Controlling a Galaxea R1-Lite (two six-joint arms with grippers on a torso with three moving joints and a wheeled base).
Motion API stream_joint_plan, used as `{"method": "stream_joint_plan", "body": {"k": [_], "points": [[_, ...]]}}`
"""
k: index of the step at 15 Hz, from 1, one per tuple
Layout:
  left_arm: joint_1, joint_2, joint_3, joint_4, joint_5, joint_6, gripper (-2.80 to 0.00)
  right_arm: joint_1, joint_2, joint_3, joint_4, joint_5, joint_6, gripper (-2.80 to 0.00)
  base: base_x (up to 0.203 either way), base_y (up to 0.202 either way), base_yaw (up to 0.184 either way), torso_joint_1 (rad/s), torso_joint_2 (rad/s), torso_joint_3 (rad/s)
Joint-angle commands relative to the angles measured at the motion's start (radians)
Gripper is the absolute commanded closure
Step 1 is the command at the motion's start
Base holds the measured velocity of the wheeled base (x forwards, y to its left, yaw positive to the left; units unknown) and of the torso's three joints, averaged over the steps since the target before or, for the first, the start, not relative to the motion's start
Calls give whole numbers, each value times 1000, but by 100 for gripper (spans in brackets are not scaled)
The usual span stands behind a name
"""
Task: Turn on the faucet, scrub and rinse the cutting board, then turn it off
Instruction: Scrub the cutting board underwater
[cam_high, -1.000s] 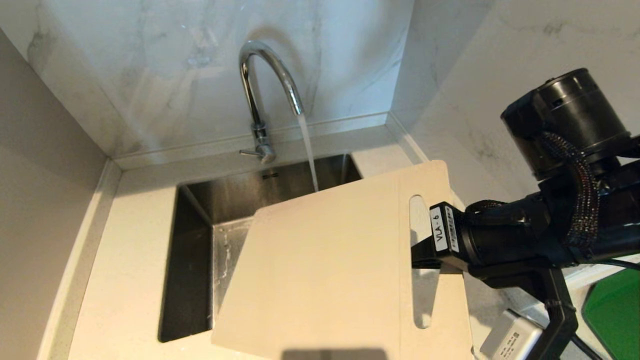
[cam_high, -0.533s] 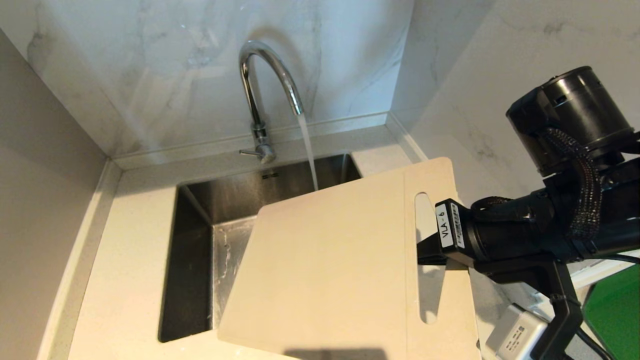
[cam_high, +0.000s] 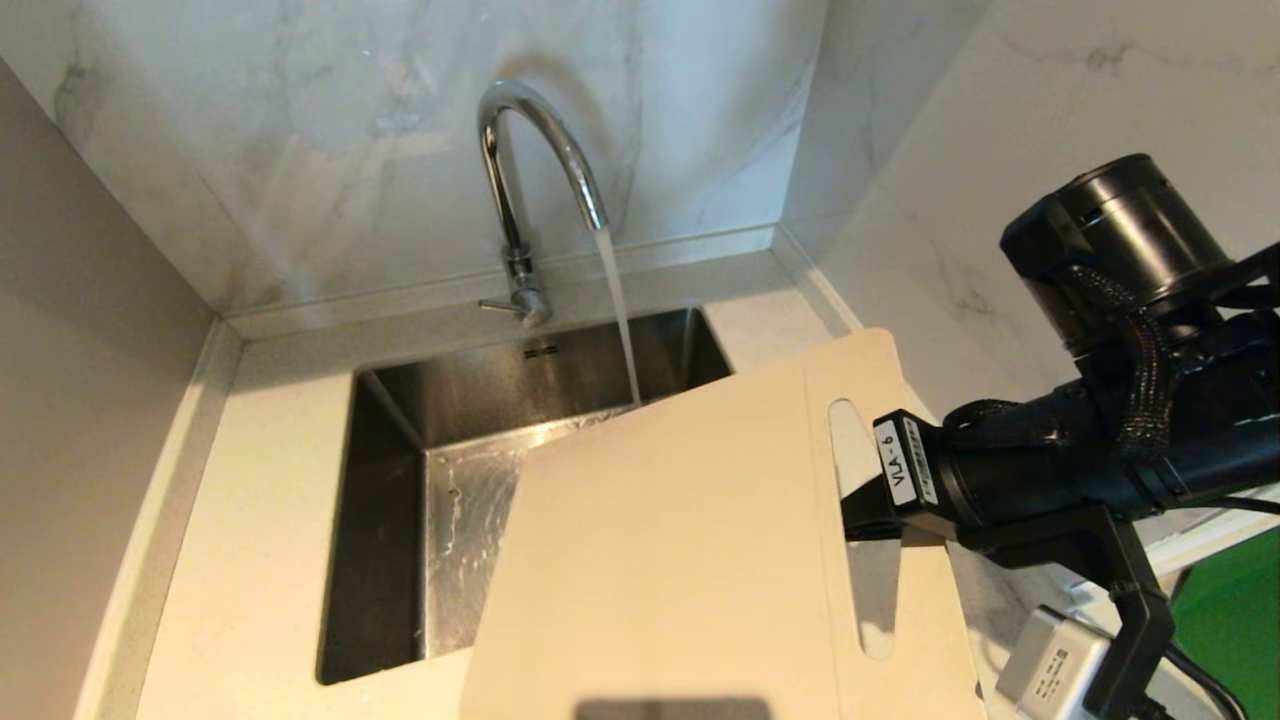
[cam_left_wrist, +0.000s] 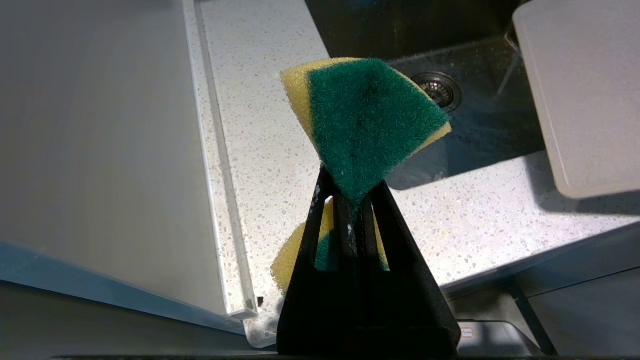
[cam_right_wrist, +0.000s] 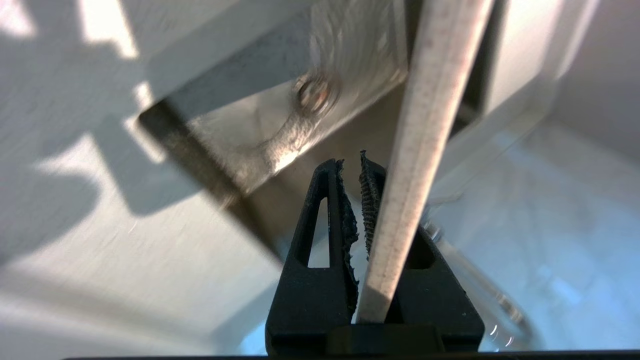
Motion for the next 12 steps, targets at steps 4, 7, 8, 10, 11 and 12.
{"method": "stream_joint_plan", "body": {"k": [4, 7, 8, 10, 11, 12], "points": [[0, -2, 0, 0, 0, 0, 0, -43, 13, -84, 29, 20, -43, 0, 0, 0, 0, 0, 0, 0], [0, -2, 0, 0, 0, 0, 0, -52, 62, -115, 77, 20, -101, 0, 0, 0, 0, 0, 0, 0], [0, -2, 0, 0, 0, 0, 0, -59, 67, -118, 78, 20, -110, 0, 0, 0, 0, 0, 0, 0], [0, -2, 0, 0, 0, 0, 0, -59, 69, -120, 78, 20, -112, 0, 0, 0, 0, 0, 0, 0], [0, -2, 0, 0, 0, 0, 0, -59, 71, -120, 78, 20, -113, 0, 0, 0, 0, 0, 0, 0], [0, -2, 0, 0, 0, 0, 0, -59, 72, -116, 78, 20, -113, 0, 0, 0, 0, 0, 0, 0]]}}
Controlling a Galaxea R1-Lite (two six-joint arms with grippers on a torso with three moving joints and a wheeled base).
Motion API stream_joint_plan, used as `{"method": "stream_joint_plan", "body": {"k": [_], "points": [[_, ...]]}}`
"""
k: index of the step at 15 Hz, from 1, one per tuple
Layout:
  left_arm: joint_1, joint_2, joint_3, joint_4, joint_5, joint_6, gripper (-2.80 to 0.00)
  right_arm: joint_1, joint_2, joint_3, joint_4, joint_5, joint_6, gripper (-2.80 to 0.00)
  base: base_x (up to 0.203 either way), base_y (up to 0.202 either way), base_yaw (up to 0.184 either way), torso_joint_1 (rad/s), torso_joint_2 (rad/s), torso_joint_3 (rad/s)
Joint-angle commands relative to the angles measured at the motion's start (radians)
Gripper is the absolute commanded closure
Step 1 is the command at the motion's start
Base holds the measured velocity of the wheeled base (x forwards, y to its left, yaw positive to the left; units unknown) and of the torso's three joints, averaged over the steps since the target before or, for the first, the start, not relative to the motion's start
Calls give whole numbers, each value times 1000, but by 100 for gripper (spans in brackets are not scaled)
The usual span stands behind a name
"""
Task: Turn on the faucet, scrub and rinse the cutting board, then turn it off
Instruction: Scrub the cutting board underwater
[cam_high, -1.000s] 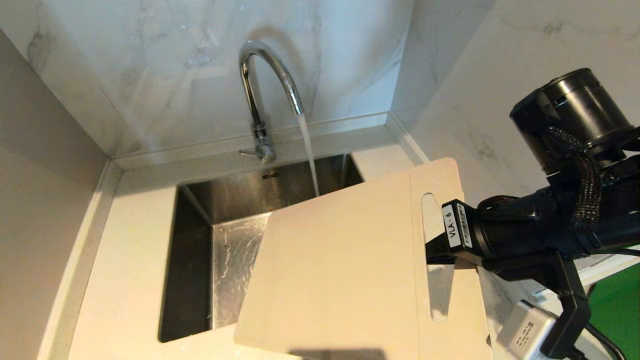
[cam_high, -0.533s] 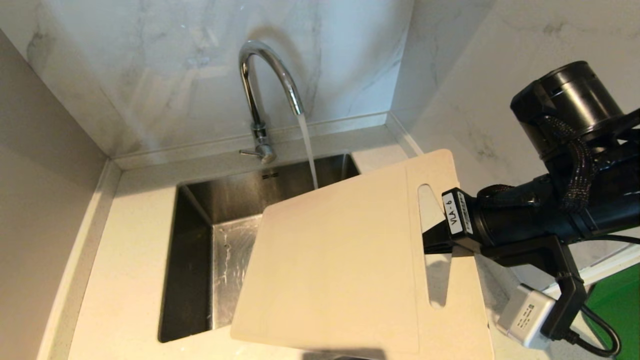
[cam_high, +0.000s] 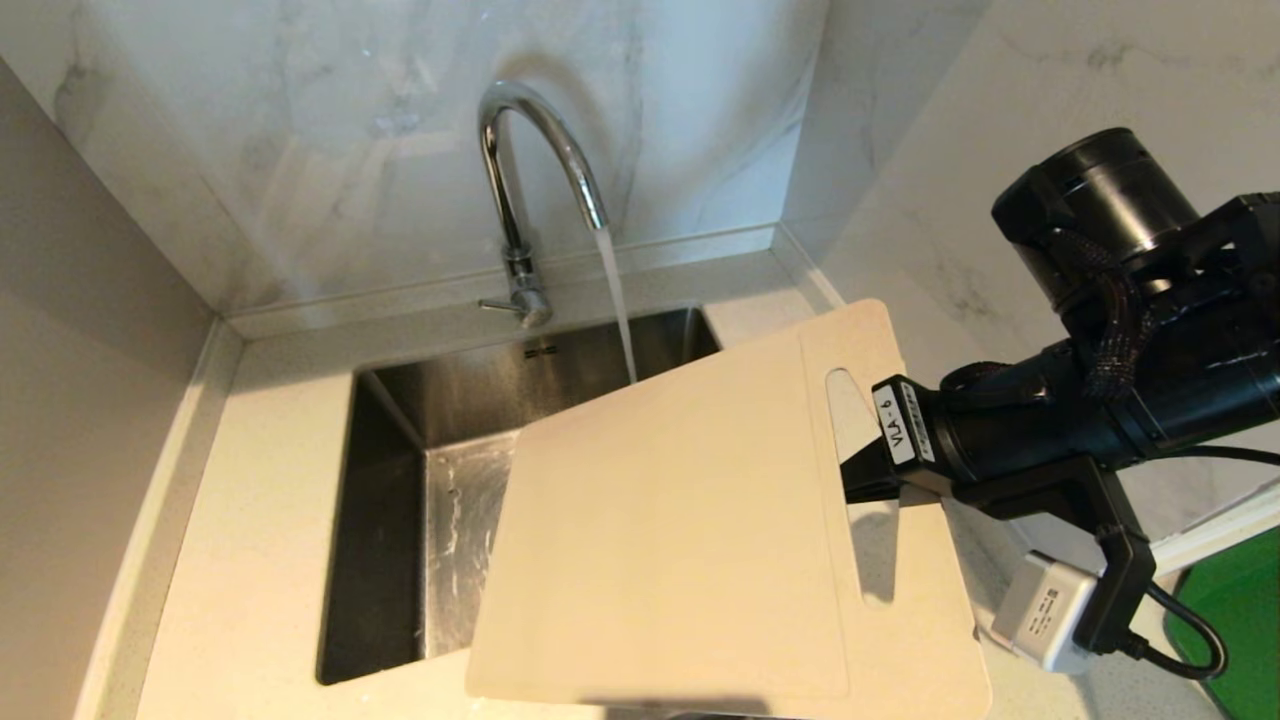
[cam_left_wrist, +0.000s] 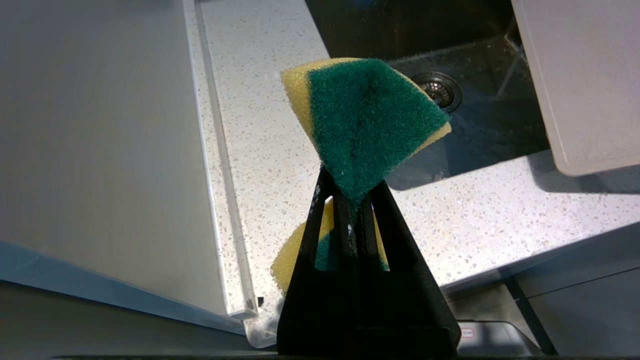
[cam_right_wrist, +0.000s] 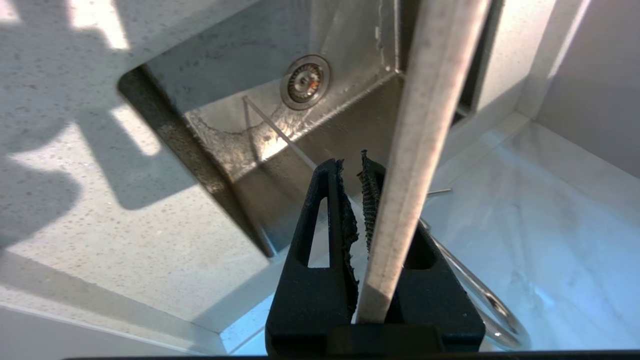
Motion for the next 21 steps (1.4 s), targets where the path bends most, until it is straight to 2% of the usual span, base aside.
{"method": "stream_joint_plan", "body": {"k": [1, 12, 15, 21], "points": [[0, -2, 0, 0, 0, 0, 0, 2, 7, 5, 4, 3, -16, 0, 0, 0, 0, 0, 0, 0], [0, -2, 0, 0, 0, 0, 0, 5, -7, 11, 6, 4, -16, 0, 0, 0, 0, 0, 0, 0], [0, -2, 0, 0, 0, 0, 0, 5, 28, 3, 51, 1, -16, 0, 0, 0, 0, 0, 0, 0], [0, -2, 0, 0, 0, 0, 0, 3, 113, -140, 142, -4, -16, 0, 0, 0, 0, 0, 0, 0]]}}
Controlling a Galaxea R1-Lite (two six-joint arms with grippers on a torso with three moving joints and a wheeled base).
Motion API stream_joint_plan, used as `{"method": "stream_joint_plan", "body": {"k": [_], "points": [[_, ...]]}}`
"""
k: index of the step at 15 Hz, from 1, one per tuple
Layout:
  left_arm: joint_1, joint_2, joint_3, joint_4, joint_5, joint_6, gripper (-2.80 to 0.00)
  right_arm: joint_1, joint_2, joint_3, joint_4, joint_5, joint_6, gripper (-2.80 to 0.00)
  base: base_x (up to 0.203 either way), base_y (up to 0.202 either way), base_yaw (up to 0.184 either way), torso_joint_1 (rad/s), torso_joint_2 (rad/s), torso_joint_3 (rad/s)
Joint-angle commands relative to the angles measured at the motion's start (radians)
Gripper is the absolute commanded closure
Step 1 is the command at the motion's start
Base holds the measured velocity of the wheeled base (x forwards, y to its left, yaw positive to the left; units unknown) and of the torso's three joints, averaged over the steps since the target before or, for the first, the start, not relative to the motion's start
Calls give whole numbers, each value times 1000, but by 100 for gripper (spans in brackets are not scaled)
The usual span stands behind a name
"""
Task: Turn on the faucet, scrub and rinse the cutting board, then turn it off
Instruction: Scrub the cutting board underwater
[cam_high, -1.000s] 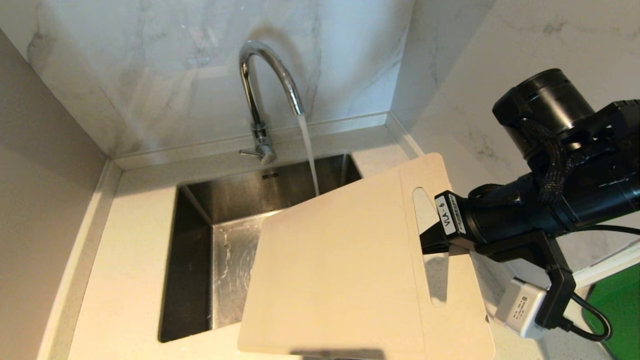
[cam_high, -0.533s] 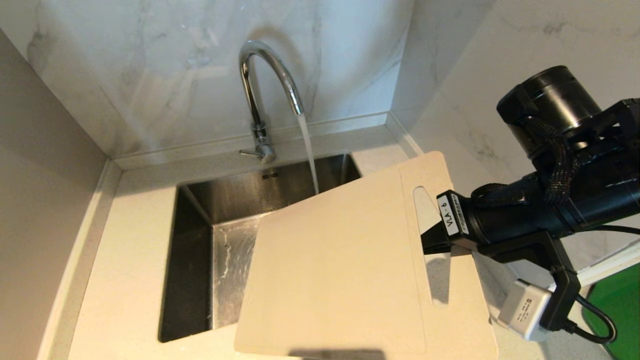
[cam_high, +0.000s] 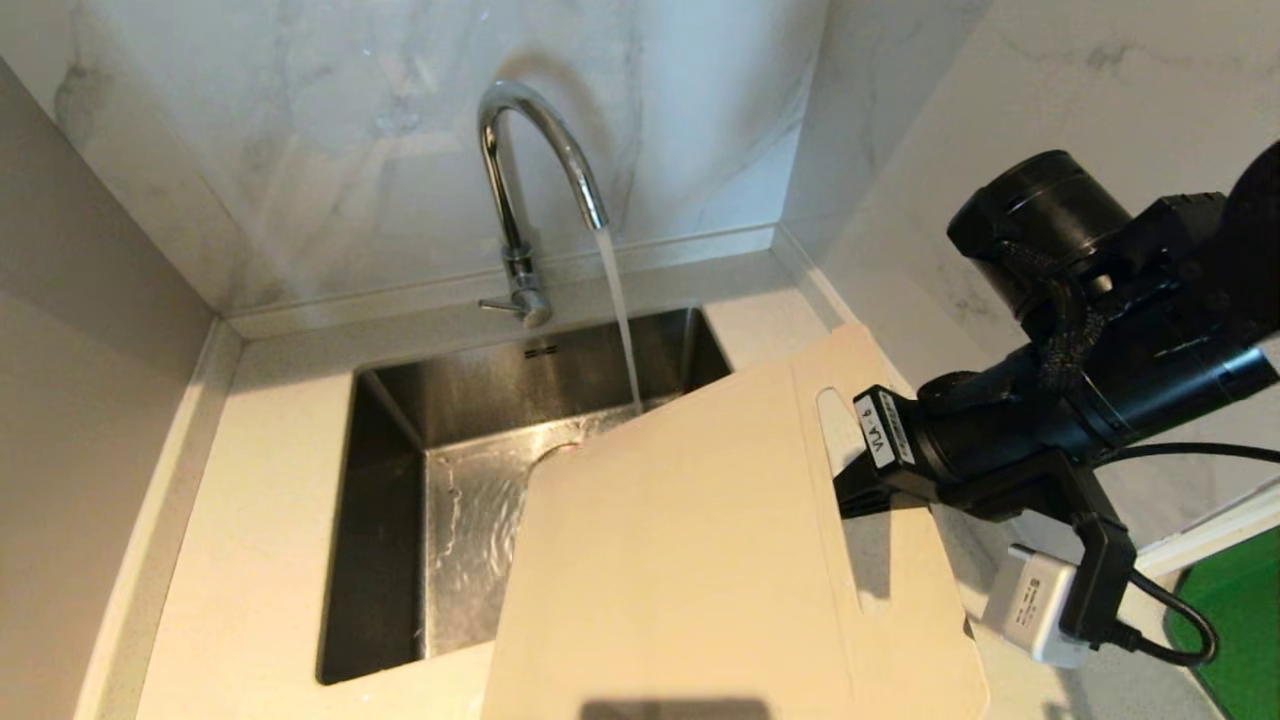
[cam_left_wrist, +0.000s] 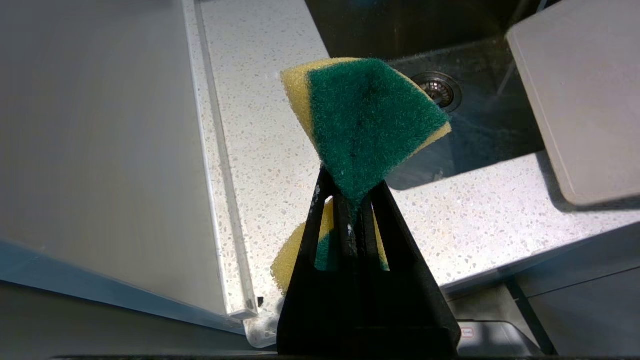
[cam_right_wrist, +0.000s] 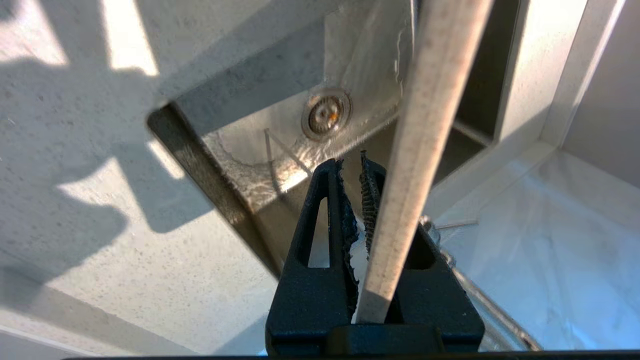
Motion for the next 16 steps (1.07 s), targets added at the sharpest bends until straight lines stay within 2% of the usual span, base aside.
{"method": "stream_joint_plan", "body": {"k": [1, 9, 16], "points": [[0, -2, 0, 0, 0, 0, 0, -1, 46, -61, 24, -1, -16, 0, 0, 0, 0, 0, 0, 0], [0, -2, 0, 0, 0, 0, 0, -26, 150, -193, 39, -2, -16, 0, 0, 0, 0, 0, 0, 0], [0, -2, 0, 0, 0, 0, 0, -42, 251, -412, 141, -4, -16, 0, 0, 0, 0, 0, 0, 0]]}}
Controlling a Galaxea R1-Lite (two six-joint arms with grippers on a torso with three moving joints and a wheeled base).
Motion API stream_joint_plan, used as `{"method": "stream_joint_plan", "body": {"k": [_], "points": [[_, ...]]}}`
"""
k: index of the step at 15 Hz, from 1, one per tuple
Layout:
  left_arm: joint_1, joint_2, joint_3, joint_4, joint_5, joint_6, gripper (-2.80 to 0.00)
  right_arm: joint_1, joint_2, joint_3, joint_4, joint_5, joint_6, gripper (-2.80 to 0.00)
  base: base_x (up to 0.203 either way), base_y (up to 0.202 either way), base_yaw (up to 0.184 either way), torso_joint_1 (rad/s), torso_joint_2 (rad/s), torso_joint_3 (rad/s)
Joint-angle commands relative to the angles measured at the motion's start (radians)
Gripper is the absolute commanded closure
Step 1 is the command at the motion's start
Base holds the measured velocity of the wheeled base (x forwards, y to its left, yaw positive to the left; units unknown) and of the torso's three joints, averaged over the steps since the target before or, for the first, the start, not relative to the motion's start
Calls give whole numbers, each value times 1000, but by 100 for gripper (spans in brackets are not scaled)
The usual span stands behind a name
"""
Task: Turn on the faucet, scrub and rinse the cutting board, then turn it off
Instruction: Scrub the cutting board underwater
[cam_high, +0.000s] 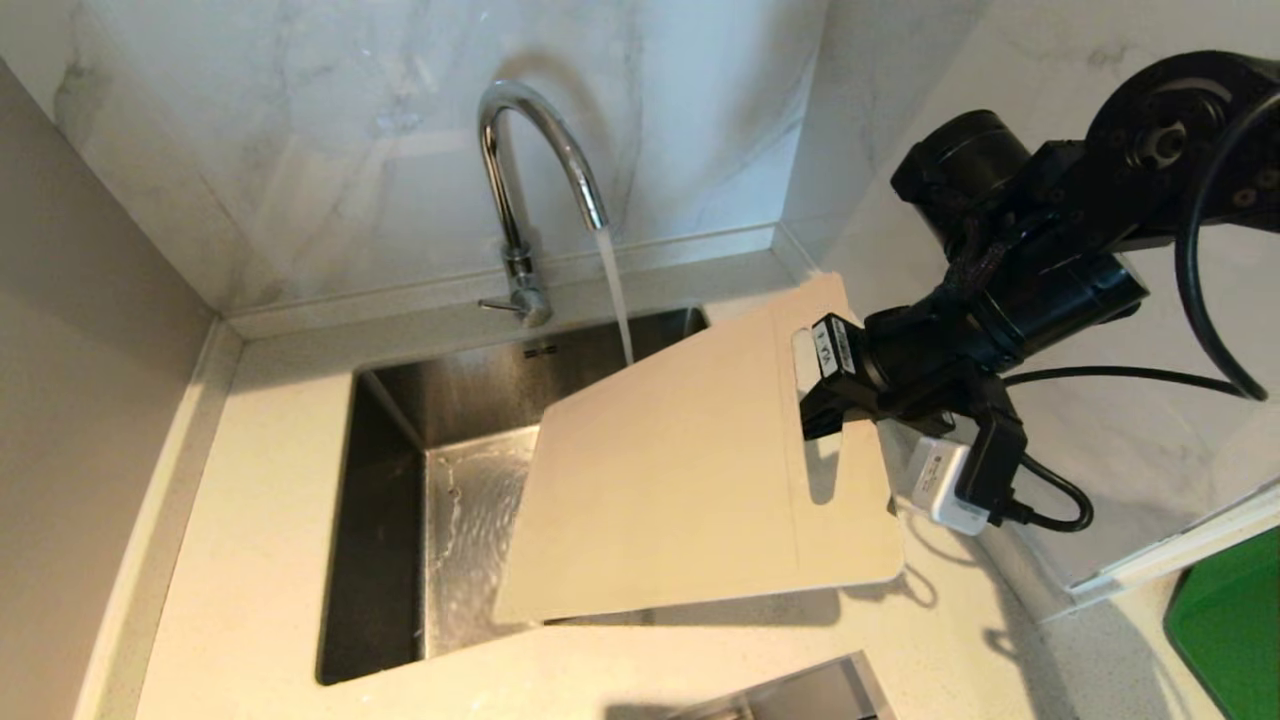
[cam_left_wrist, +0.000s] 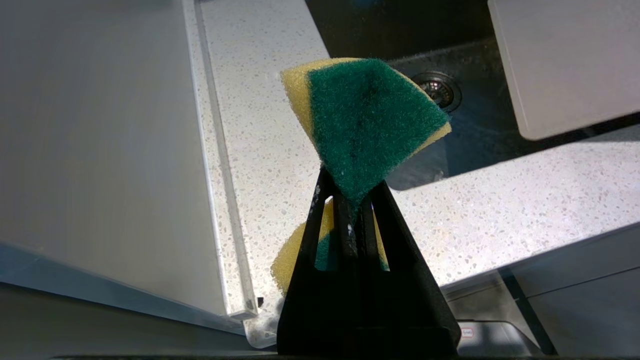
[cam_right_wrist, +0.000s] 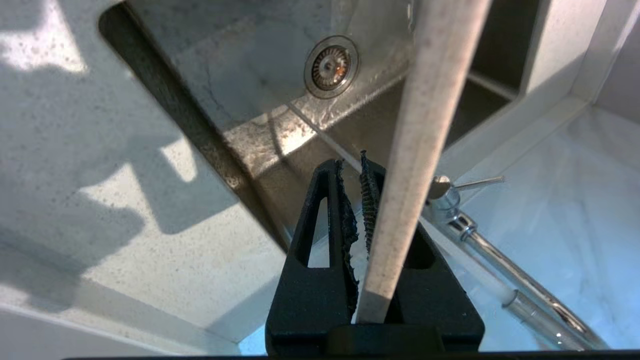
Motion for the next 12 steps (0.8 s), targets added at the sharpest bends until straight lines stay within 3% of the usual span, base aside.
{"method": "stream_joint_plan", "body": {"k": [1, 12], "points": [[0, -2, 0, 0, 1, -1, 0, -3, 38, -62, 27, -10, -16, 0, 0, 0, 0, 0, 0, 0], [0, -2, 0, 0, 0, -1, 0, -43, 18, -64, -95, -19, -16, 0, 0, 0, 0, 0, 0, 0]]}}
